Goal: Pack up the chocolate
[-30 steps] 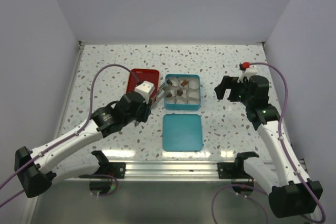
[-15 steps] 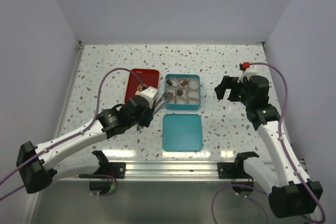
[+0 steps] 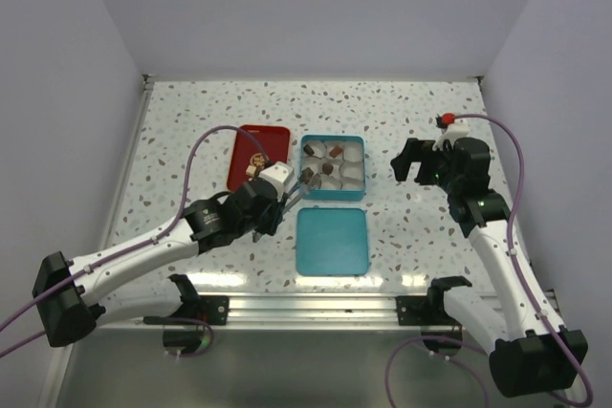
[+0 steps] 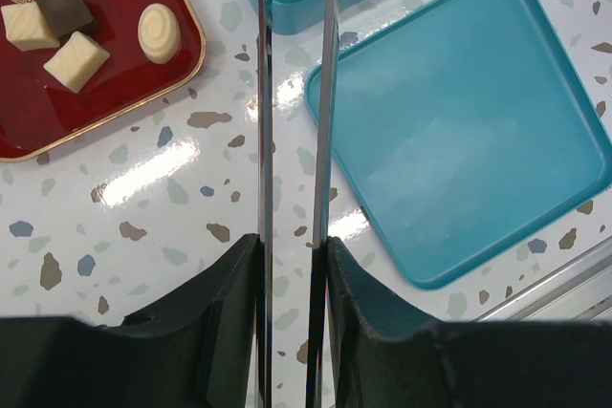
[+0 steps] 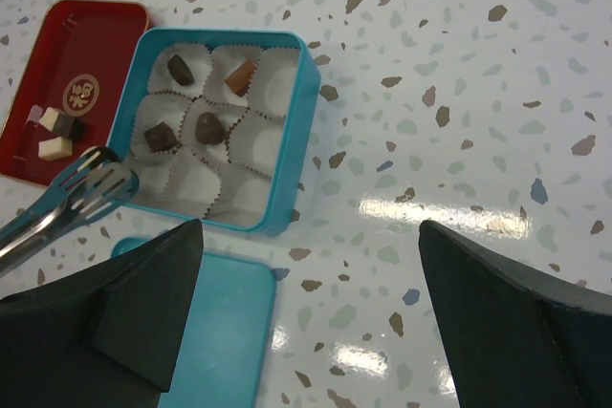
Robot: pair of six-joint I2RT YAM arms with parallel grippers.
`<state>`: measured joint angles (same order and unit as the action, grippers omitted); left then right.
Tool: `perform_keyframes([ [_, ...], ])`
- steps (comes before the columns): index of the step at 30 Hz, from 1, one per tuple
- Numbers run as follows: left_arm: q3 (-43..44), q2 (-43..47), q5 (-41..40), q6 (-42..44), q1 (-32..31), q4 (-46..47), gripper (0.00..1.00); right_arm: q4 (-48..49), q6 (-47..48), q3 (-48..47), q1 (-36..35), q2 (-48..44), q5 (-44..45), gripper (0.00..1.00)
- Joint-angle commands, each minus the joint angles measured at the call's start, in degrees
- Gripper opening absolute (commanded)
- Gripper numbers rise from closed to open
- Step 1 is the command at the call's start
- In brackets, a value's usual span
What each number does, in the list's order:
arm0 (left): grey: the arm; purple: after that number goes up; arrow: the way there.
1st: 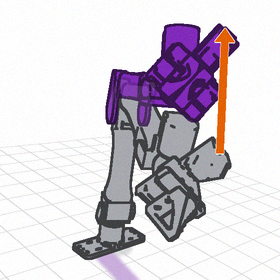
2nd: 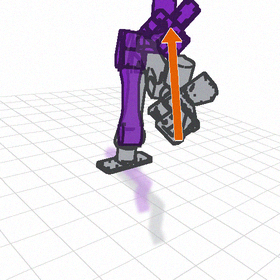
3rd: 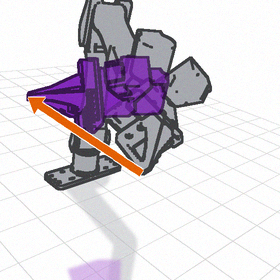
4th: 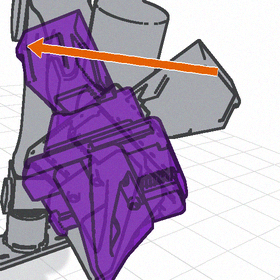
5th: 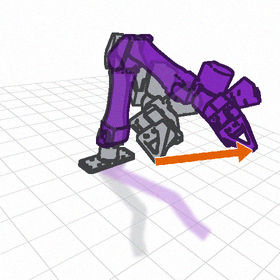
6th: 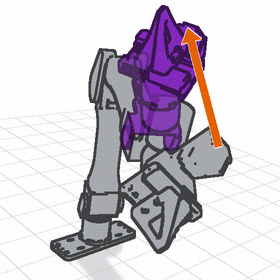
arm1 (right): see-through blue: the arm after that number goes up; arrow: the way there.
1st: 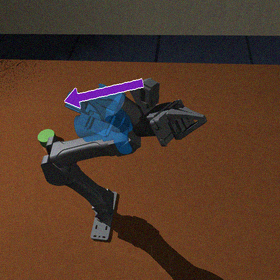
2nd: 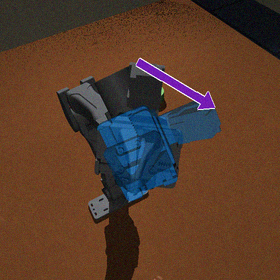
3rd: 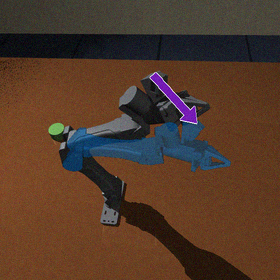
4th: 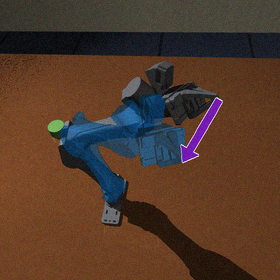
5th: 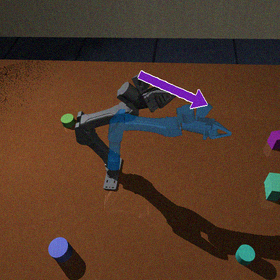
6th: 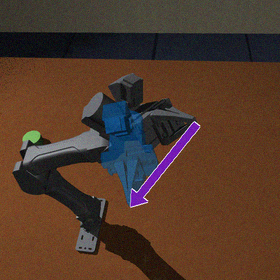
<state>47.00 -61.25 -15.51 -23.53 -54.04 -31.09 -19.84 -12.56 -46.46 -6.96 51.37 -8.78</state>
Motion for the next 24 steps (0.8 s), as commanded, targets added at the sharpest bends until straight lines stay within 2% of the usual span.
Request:
perform_keyframes([
  [1,1.2,0.1,-2.2,-1.4,-0.4,0.5,0.31,0.8,0.3,-0.4,0.1,-0.1,-1.0,0.99],
  [13,1.2,-0.1,-2.7,-1.3,-0.5,0.4,0.42,0.7,0.3,-0.4,0.1,-0.2,-1.2,0.99],
  [24,1.4,0.4,-5.7,-2.4,-0.6,0.2,0.40,0.6,0.3,-0.5,0.1,-0.2,-1.2,0.99],
])
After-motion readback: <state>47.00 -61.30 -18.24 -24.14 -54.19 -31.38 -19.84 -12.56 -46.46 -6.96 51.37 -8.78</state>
